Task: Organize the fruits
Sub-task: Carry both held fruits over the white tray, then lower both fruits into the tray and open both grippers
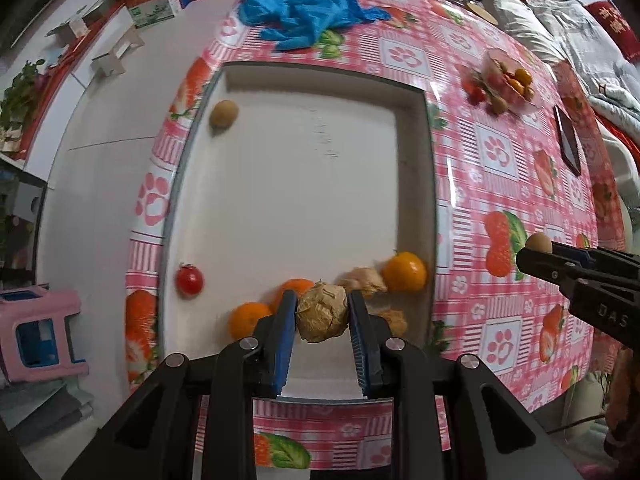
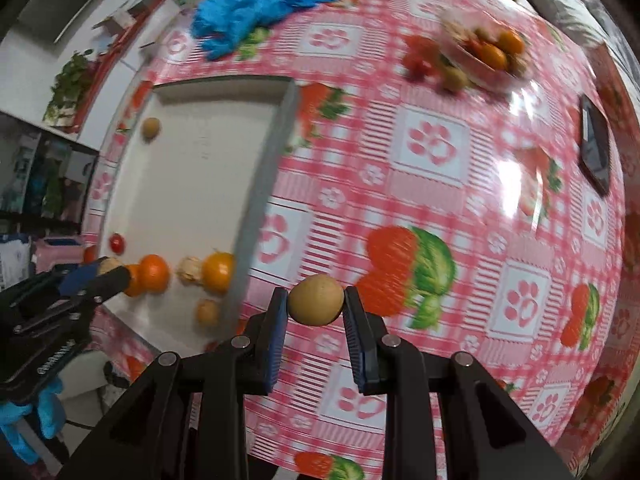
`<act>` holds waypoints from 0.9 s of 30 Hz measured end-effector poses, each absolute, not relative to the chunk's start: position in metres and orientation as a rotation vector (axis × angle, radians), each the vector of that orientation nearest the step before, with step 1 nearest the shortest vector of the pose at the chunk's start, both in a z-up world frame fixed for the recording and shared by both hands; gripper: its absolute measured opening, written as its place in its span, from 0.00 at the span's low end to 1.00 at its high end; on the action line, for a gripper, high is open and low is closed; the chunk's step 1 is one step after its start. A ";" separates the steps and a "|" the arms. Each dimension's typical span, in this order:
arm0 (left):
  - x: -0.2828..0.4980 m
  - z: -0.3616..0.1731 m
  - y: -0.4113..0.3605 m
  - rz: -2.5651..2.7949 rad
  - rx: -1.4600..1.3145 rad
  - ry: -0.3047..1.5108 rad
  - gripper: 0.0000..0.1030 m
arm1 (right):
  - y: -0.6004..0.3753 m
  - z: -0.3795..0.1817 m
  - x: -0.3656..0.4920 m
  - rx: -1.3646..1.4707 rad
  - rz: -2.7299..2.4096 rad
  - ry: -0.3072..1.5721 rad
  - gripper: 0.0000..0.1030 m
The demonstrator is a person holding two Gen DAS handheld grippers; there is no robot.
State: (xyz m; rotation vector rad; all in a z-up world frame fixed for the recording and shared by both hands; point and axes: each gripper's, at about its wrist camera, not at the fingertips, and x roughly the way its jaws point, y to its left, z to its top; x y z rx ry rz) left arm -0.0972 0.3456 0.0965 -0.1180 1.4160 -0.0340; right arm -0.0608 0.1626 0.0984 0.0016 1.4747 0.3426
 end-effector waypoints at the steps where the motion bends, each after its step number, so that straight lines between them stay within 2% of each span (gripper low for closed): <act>1: -0.097 0.096 0.348 -0.028 -0.119 1.415 0.27 | 0.169 0.098 -0.059 -0.002 0.353 1.474 0.29; 27: -0.071 0.062 0.362 0.019 -0.077 1.466 0.27 | 0.247 0.056 -0.030 -0.027 0.452 1.570 0.29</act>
